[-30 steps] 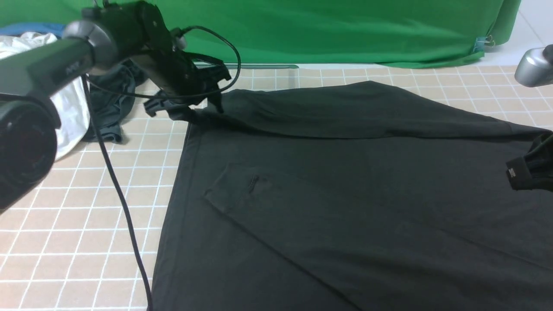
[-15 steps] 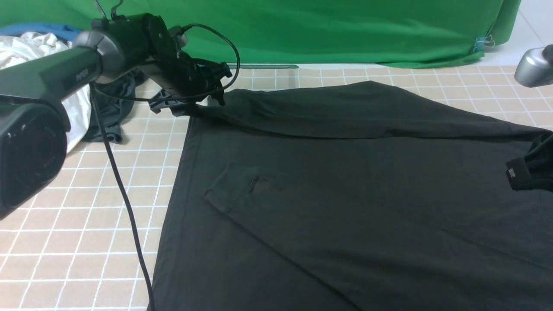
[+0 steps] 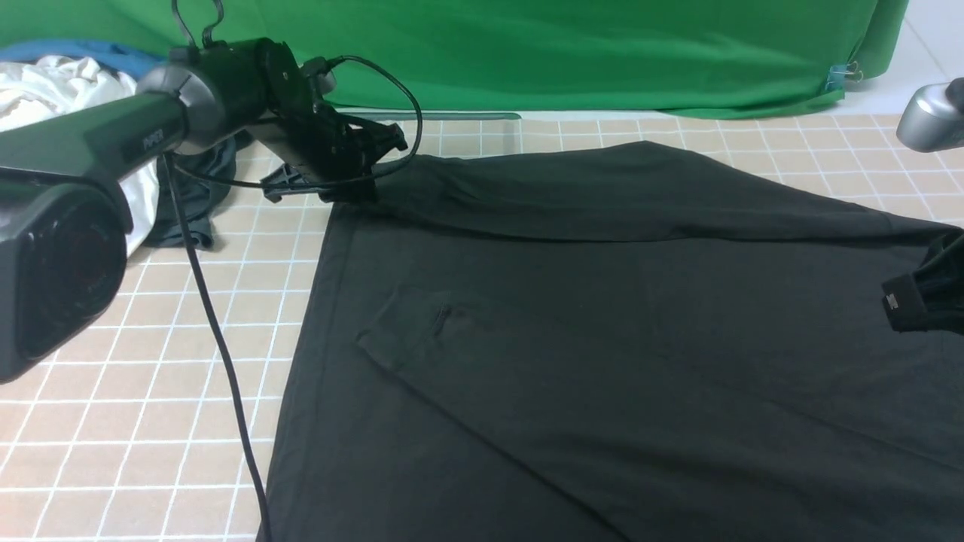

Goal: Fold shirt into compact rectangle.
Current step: 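Fold the left side of the dark shirt inward over its body with the left gripper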

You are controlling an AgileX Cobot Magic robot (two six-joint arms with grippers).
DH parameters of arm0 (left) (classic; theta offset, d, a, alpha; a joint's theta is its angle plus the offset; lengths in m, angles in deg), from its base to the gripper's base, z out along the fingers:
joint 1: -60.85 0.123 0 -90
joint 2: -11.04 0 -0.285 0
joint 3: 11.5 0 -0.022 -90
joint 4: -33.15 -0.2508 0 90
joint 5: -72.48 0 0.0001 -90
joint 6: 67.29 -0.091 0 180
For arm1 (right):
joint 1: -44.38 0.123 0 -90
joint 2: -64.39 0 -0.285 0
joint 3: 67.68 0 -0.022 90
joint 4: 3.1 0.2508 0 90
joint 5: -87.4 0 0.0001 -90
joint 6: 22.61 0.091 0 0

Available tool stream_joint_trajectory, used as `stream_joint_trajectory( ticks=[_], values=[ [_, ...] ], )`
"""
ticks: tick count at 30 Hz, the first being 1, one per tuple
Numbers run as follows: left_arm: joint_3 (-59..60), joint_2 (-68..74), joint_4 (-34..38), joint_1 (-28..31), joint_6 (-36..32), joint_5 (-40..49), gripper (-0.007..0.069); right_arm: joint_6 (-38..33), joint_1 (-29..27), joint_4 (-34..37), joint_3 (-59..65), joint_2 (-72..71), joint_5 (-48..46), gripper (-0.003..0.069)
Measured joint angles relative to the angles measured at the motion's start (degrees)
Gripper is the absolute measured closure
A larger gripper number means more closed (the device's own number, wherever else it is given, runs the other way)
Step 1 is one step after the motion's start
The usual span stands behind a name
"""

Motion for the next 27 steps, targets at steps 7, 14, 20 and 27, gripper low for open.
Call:
stream_joint_trajectory(
  ticks=[7,14,20,27],
  values=[
    [0.0,-8.0,0.0,0.0,-0.5,4.0,0.0594,0.0,0.0,0.0,0.0,0.0,0.3,0.0621],
    [0.0,-13.3,0.2,-0.1,-0.9,14.1,0.0594,0.4,0.0,-2.0,0.0,0.0,1.0,0.0621],
    [1.2,-17.7,-0.8,-1.1,-0.9,22.7,0.0594,3.3,0.0,-8.1,0.0,0.0,2.7,0.0621],
    [13.0,-25.7,-5.2,-4.2,1.3,23.6,0.0594,4.8,0.0,-10.6,0.0,0.0,3.0,0.0615]
  ],
)
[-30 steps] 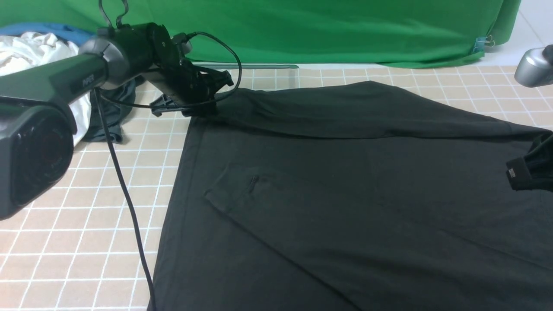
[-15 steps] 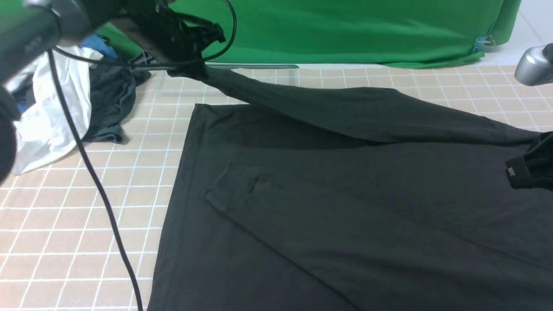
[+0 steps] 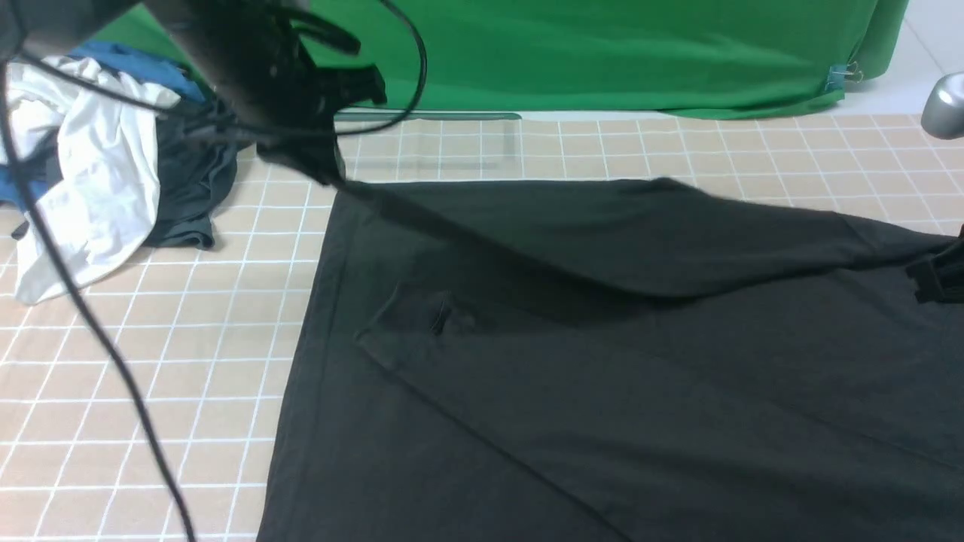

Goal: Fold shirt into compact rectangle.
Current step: 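Fold the left side of the dark shirt inward over its body with the left gripper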

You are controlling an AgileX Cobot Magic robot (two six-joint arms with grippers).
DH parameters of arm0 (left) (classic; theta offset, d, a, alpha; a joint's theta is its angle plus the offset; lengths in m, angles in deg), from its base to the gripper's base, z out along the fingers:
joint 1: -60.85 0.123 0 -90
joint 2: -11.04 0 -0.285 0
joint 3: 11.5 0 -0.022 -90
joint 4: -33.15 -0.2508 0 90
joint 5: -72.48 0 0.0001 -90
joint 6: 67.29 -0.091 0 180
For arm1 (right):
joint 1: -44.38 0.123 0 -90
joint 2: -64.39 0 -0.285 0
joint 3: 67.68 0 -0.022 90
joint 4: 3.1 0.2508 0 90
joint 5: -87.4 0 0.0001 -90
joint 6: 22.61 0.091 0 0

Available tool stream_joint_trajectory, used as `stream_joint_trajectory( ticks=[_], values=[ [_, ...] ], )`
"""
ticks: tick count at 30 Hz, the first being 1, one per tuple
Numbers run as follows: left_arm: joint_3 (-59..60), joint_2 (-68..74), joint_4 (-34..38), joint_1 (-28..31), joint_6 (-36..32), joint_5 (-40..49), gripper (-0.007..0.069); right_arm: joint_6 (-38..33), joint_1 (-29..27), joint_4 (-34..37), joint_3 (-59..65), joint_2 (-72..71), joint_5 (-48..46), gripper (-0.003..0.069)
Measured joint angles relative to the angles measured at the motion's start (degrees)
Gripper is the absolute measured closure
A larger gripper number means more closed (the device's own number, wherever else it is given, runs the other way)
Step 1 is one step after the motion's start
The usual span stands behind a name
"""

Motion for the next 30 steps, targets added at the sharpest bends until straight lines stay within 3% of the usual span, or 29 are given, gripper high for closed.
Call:
stream_joint_trajectory(
  ticks=[12,23,26,30],
  values=[
    [20.3,-10.9,-0.8,-1.8,6.1,-4.6,0.0594,0.1,0.0,-0.1,0.0,0.0,0.0,0.0596],
    [23.4,-11.3,4.5,-2.5,6.6,-3.3,0.0585,0.2,0.0,-0.2,0.0,0.0,0.0,0.0581],
    [23.4,-11.3,4.6,-2.8,6.7,-3.1,0.0534,0.2,0.0,-0.2,0.0,0.0,0.2,0.0573],
    [23.4,-11.3,4.6,-3.0,6.7,-3.0,0.0395,0.7,0.0,-1.0,0.0,0.4,1.3,0.0568]
  ],
)
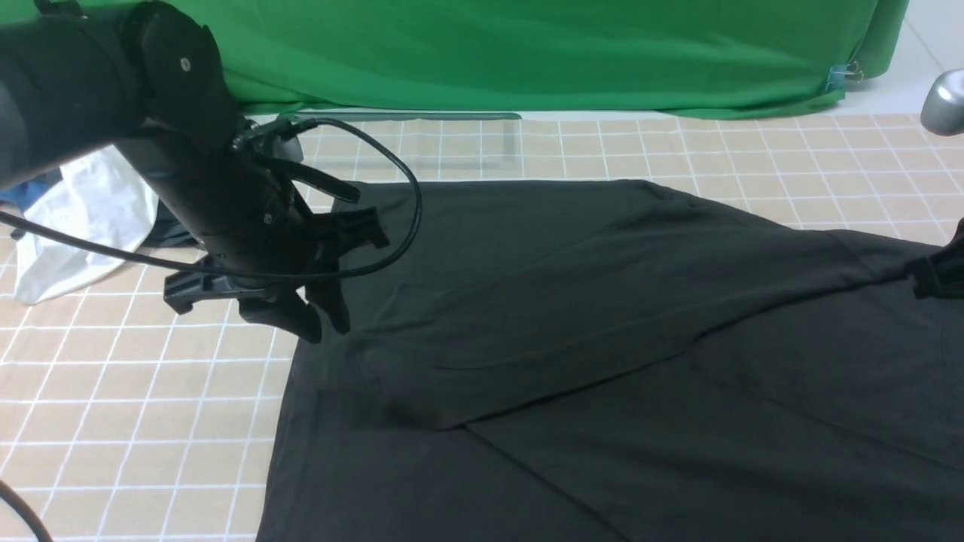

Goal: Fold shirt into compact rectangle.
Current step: 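Fold the left side of the dark shirt inward over its body with the left gripper, then grasp the near edge of the shirt at its hem and shoulder corners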

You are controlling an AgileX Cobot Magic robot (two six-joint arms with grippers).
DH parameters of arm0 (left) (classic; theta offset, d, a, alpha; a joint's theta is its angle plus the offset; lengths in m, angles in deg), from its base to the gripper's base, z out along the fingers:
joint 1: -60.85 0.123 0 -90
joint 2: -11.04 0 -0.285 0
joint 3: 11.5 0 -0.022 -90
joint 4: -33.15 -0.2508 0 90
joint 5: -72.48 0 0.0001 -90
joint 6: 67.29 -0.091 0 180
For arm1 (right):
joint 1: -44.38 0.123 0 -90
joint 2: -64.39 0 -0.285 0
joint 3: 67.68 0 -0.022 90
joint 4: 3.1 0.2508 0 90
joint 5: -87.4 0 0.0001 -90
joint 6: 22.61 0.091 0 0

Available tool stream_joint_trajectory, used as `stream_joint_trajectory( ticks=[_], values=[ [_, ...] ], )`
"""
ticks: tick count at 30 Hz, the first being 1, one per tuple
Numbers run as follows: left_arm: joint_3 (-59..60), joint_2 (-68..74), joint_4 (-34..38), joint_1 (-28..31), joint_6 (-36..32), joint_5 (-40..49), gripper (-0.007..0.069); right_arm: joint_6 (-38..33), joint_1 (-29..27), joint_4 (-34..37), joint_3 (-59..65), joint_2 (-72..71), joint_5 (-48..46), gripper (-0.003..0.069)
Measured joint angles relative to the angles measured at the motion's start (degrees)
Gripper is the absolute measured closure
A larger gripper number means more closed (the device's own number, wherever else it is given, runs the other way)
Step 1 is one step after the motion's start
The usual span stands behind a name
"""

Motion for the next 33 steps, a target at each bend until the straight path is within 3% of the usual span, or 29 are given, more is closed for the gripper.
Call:
stream_joint_trajectory(
  ticks=[3,7,10,14,17,23,33],
  values=[
    [0.0,0.0,-0.2,0.0,-0.9,-0.8,0.0298,1.8,-1.3,-0.4,-0.1,1.7,0.6,0.0568],
    [0.0,0.0,1.1,-0.2,-2.8,-1.4,0.0270,2.6,-6.9,0.7,-1.2,5.4,0.2,0.0568],
    [0.0,0.0,1.1,-1.2,-4.3,-1.6,0.0321,2.7,-11.3,3.2,-2.7,8.7,0.0,0.0568],
    [0.0,0.0,1.1,-4.9,-6.6,-2.3,0.0515,1.2,-18.4,10.4,-6.8,16.4,1.1,0.0547],
    [0.0,0.0,1.1,-6.9,-7.1,-3.1,0.0594,0.4,-20.0,13.0,-8.6,21.7,2.8,0.0482],
    [0.0,0.0,1.3,-9.9,-7.4,-3.0,0.0614,-1.2,-20.2,14.9,-12.5,34.8,8.0,0.0319],
    [0.1,0.0,1.5,-10.3,-7.6,-1.8,0.0612,0.5,-20.2,16.0,-18.7,45.7,14.4,0.0294]
  ],
)
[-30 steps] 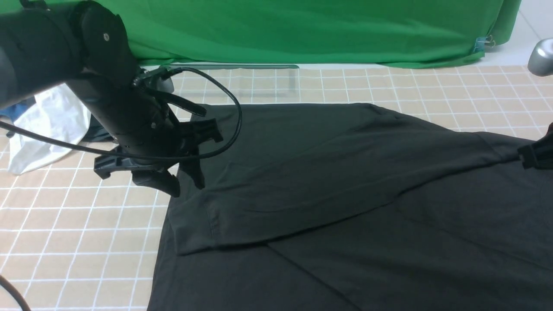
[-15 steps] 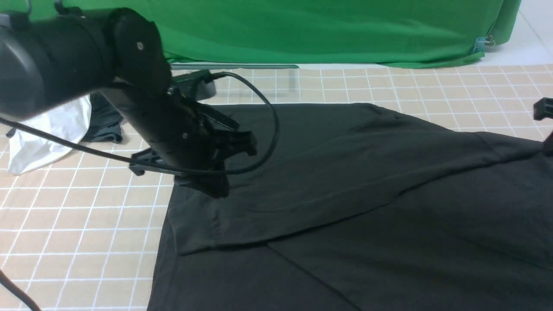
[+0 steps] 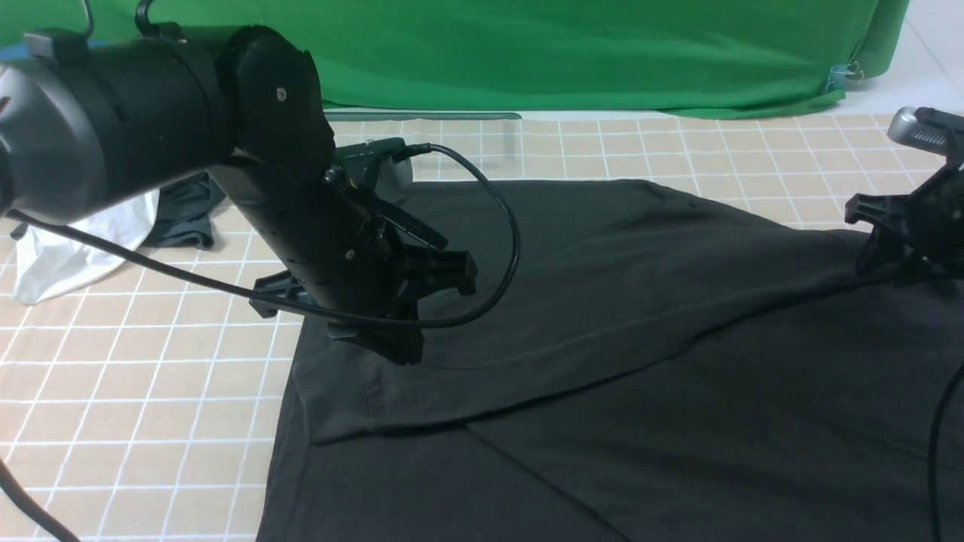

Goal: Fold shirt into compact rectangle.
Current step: 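Grasp the near edge of the shirt at its hem and shoulder corners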

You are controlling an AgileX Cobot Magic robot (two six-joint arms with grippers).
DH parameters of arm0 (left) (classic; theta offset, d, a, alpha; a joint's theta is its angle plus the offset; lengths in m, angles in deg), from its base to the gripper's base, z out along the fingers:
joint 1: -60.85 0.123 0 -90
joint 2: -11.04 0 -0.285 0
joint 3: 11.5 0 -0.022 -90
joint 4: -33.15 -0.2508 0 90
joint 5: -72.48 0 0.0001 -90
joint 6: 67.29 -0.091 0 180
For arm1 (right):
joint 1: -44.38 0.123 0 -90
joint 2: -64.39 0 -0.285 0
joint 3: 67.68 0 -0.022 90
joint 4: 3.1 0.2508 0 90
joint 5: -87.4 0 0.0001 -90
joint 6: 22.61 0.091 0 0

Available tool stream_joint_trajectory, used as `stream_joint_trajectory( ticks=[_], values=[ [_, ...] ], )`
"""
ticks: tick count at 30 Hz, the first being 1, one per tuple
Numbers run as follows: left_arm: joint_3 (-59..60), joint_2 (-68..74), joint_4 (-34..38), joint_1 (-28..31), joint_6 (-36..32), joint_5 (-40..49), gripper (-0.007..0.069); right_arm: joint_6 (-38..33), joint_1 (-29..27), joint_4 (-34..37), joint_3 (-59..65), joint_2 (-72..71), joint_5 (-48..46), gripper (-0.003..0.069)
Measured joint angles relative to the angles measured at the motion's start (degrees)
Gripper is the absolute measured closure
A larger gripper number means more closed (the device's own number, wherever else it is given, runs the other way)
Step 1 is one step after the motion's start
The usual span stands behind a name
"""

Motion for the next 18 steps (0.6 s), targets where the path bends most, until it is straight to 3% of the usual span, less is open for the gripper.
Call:
stream_joint_trajectory(
  ticks=[9,12,14,18],
  values=[
    [0.0,0.0,-0.4,0.0,-0.4,0.0,0.0612,0.9,0.0,0.4,-3.0,4.0,2.2,0.0230],
    [0.0,0.0,-0.4,0.0,-0.4,-0.2,0.0612,-0.9,0.0,0.4,-3.0,4.0,3.2,0.0337],
    [0.0,0.0,-0.4,0.0,-0.5,-0.6,0.0612,-2.6,0.0,0.4,-3.1,4.0,3.5,0.0524],
    [0.0,0.0,-0.5,0.0,-0.5,-0.8,0.0612,-4.9,0.0,0.4,-3.1,4.0,3.8,0.0615]
  ],
)
